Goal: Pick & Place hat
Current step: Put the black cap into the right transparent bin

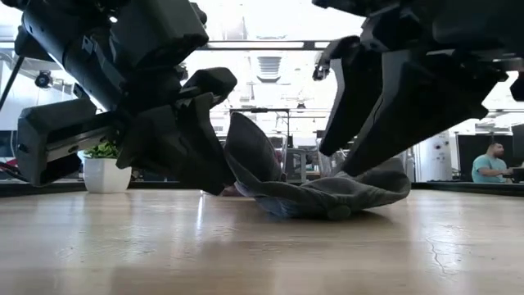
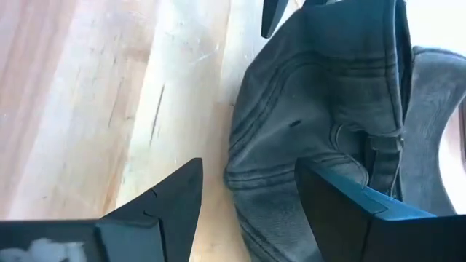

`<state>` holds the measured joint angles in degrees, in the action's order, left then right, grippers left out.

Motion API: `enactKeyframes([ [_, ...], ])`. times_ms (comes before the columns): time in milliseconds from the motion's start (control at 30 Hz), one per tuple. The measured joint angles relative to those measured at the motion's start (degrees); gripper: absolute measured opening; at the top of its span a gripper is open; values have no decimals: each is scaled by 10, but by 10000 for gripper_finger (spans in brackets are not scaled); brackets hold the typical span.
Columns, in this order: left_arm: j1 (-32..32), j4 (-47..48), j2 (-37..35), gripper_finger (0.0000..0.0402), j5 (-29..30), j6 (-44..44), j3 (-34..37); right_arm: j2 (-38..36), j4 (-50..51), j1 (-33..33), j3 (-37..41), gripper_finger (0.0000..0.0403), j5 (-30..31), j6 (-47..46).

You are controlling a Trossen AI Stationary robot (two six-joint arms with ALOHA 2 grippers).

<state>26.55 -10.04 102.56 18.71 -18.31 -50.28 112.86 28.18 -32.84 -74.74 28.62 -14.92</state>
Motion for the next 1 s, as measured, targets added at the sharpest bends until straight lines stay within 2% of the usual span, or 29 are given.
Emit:
enactKeyframes([
  [367, -6, -1, 0, 65, -8, 2, -4, 39, -18, -6, 2, 217, 2, -12],
  [533, -6, -1, 0, 65, -9, 3, -11, 56, -19, -3, 2, 217, 88, -16],
  [600, -6, -1, 0, 65, -11, 4, -14, 61, -27, 3, 2, 217, 104, -16],
  [867, -6, -3, 0, 65, -13, 6, -31, 69, -26, 37, 5, 216, 102, -91],
  [1000, -6, -1, 0, 65, -13, 7, -32, 69, -25, 54, 7, 199, 102, -106],
])
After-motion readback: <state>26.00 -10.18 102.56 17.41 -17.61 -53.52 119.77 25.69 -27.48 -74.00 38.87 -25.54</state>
